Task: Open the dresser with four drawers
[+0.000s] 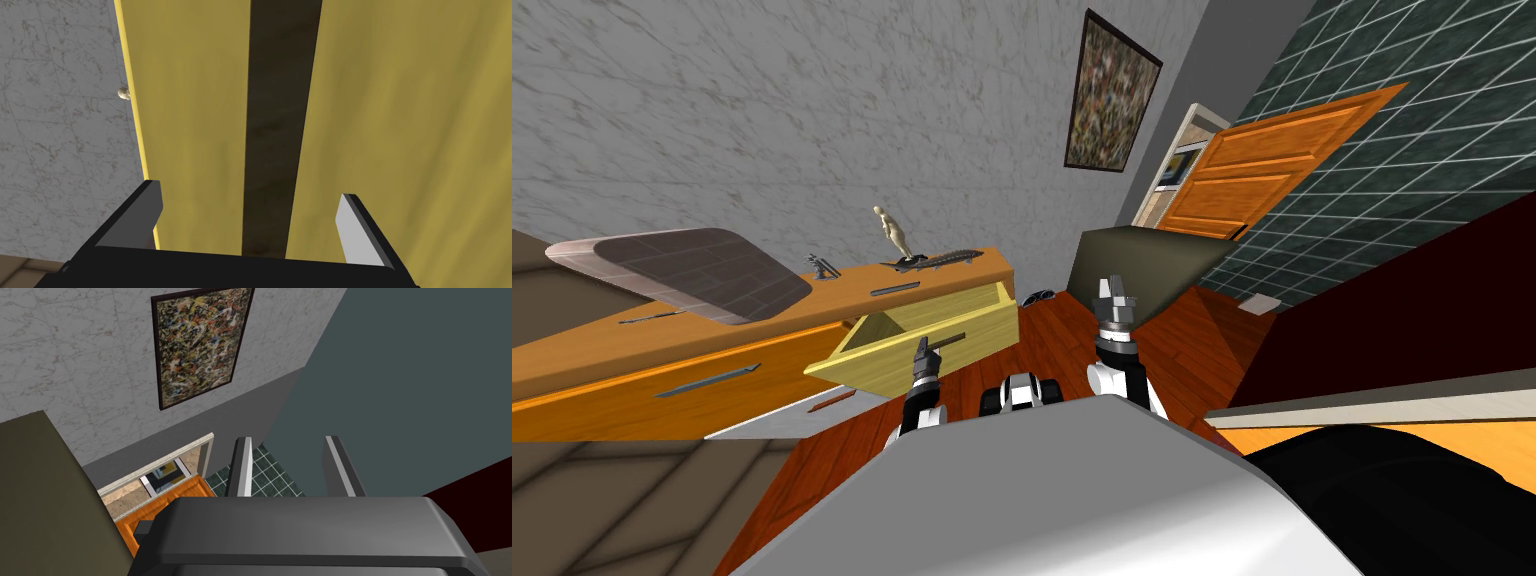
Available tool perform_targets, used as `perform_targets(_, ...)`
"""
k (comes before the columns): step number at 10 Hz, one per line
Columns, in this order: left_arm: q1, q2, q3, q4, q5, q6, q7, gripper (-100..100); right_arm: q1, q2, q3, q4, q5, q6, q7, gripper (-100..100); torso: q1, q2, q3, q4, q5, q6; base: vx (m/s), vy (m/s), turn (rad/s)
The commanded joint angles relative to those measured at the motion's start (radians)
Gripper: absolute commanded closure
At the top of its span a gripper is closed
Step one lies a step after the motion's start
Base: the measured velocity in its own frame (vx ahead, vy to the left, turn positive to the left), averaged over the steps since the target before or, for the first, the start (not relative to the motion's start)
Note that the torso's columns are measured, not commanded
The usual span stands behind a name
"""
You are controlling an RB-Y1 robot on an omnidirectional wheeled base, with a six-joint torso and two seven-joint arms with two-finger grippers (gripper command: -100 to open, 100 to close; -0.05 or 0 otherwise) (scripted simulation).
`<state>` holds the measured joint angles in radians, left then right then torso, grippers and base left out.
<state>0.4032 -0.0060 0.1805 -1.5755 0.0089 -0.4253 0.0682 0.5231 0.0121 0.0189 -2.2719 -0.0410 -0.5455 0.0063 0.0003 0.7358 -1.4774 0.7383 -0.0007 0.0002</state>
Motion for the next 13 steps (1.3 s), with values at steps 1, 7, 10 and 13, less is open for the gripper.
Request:
perform_targets(1, 0.006, 0.008, 0.004, -0.066, 0.002, 0.061, 0.008, -100, 0.000, 0.000, 0.000, 0.000, 0.000, 0.000, 0.000, 0, 0.000, 0.002, 0.001, 0.000, 0.000, 0.000, -0.007, -0.011, -0.012)
perform_targets(7, 0.026, 0.015, 0.007, -0.172, 0.005, 0.162, 0.020, -100, 0.000, 0.000, 0.000, 0.000, 0.000, 0.000, 0.000, 0, -0.004, 0.006, 0.003, 0.004, -0.003, -0.001, -0.014, -0.012, -0.009)
perform_targets(10, 0.028, 0.015, 0.007, -0.171, 0.005, 0.170, 0.020, 0, 0.000, 0.000, 0.000, 0.000, 0.000, 0.000, 0.000, 0, -0.002, 0.004, 0.002, 0.001, -0.001, 0.000, 0.000, 0.000, 0.000)
perform_targets(13, 0.029, 0.014, 0.006, -0.169, 0.005, 0.172, 0.020, 0, 0.000, 0.000, 0.000, 0.000, 0.000, 0.000, 0.000, 0, -0.001, 0.003, 0.002, 0.000, 0.000, 0.000, 0.000, 0.000, 0.000)
